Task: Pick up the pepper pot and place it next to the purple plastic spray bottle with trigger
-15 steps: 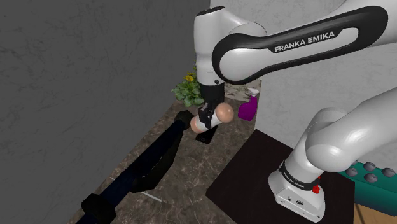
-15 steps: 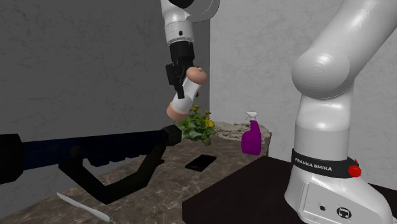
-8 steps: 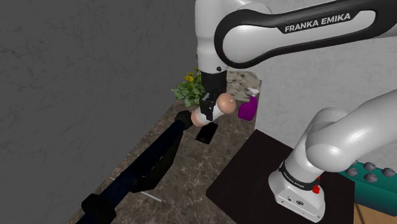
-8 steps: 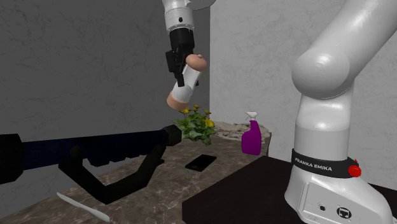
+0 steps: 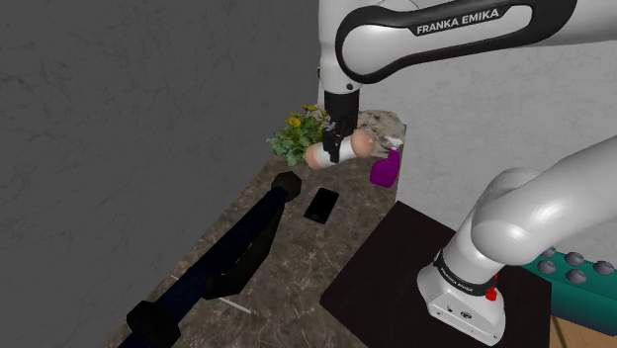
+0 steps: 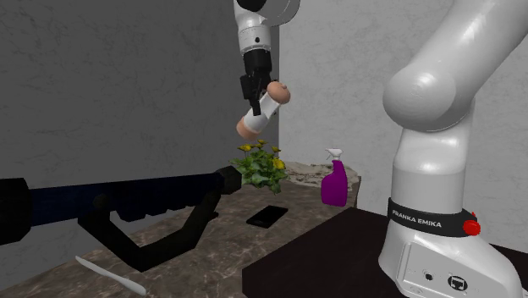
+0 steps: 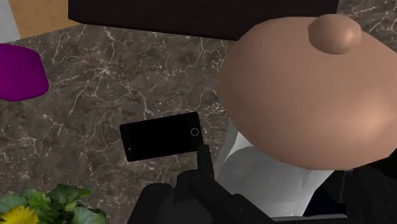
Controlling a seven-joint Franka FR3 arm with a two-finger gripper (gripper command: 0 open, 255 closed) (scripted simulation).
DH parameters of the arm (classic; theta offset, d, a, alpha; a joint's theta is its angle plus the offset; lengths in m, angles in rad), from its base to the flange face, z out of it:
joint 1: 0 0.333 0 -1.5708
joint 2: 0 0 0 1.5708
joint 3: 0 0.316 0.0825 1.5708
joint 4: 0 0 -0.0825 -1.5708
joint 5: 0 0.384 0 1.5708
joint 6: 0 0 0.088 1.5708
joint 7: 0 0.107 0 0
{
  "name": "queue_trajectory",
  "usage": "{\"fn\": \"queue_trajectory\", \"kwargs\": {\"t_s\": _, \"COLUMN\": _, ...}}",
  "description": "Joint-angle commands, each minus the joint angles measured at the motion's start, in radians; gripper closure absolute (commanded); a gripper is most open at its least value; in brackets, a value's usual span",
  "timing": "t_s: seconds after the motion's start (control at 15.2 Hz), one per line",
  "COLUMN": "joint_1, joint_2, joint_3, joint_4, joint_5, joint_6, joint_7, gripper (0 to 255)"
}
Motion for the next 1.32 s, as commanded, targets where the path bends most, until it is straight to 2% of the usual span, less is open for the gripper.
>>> {"fn": "queue_trajectory", "kwargs": {"t_s": 0.0, "joint_1": -0.025, "joint_2": 0.022, "joint_3": -0.034, "joint_4": 0.014, "joint_5": -0.027, "joint_6": 0.009, "joint_7": -0.047, "gripper": 255}}
{"fn": "queue_trajectory", "kwargs": {"t_s": 0.66, "joint_1": -0.133, "joint_2": 0.188, "joint_3": -0.182, "joint_4": 0.152, "joint_5": -0.129, "joint_6": 0.050, "joint_7": -0.250, "gripper": 255}}
{"fn": "queue_trajectory", "kwargs": {"t_s": 1.25, "joint_1": -0.214, "joint_2": 0.400, "joint_3": -0.289, "joint_4": 0.372, "joint_5": -0.165, "joint_6": 0.060, "joint_7": -0.423, "gripper": 255}}
